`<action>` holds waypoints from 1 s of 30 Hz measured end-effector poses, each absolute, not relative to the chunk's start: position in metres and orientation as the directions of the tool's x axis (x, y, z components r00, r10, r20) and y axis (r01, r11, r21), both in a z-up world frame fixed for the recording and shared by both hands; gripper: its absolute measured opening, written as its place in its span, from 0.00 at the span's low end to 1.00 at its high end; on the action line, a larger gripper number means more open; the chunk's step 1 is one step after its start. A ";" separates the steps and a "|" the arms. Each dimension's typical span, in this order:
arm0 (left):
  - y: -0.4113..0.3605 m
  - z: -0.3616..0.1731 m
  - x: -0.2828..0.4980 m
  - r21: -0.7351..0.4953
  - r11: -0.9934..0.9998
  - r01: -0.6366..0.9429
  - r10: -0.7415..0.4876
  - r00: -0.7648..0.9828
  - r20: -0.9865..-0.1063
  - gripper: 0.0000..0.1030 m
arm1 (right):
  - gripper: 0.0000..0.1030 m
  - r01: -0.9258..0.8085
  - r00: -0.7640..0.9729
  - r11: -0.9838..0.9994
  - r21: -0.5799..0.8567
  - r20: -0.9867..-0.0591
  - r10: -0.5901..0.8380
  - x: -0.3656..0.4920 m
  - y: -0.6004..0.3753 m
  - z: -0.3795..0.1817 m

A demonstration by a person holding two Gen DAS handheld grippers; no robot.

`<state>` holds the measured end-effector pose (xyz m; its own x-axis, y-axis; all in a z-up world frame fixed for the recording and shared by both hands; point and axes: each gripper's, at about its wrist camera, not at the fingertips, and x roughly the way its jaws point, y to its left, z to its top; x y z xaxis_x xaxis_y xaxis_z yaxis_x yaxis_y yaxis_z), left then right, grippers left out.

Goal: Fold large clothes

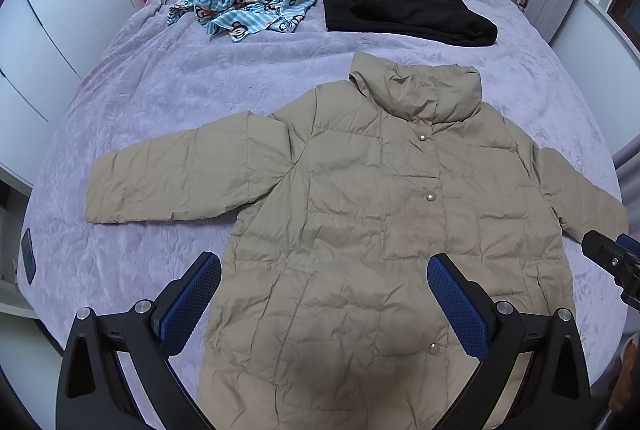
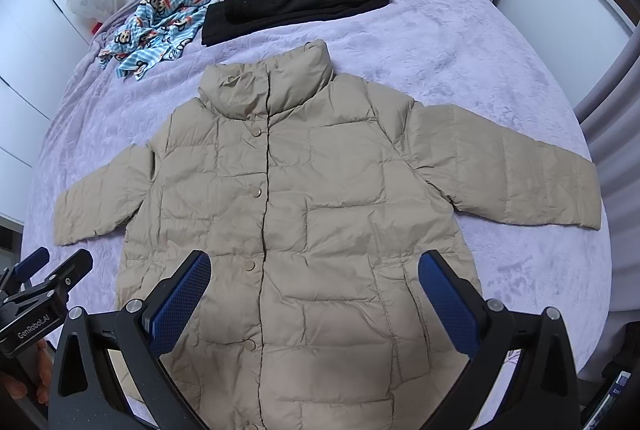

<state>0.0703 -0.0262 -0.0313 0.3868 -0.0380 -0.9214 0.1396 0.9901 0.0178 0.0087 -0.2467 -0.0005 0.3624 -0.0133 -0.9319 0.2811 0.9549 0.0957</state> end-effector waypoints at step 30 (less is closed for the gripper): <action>-0.021 -0.036 0.070 0.014 0.992 0.126 -0.033 0.366 -0.930 1.00 | 1.00 0.283 0.357 0.954 0.096 -0.934 -0.012 0.009 -0.243 -0.004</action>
<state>0.0700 -0.0210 -0.0360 0.3660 -0.0328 -0.9300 0.1255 0.9920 0.0144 0.0087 -0.2433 -0.0040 0.3568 -0.0119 -0.9341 0.2829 0.9543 0.0960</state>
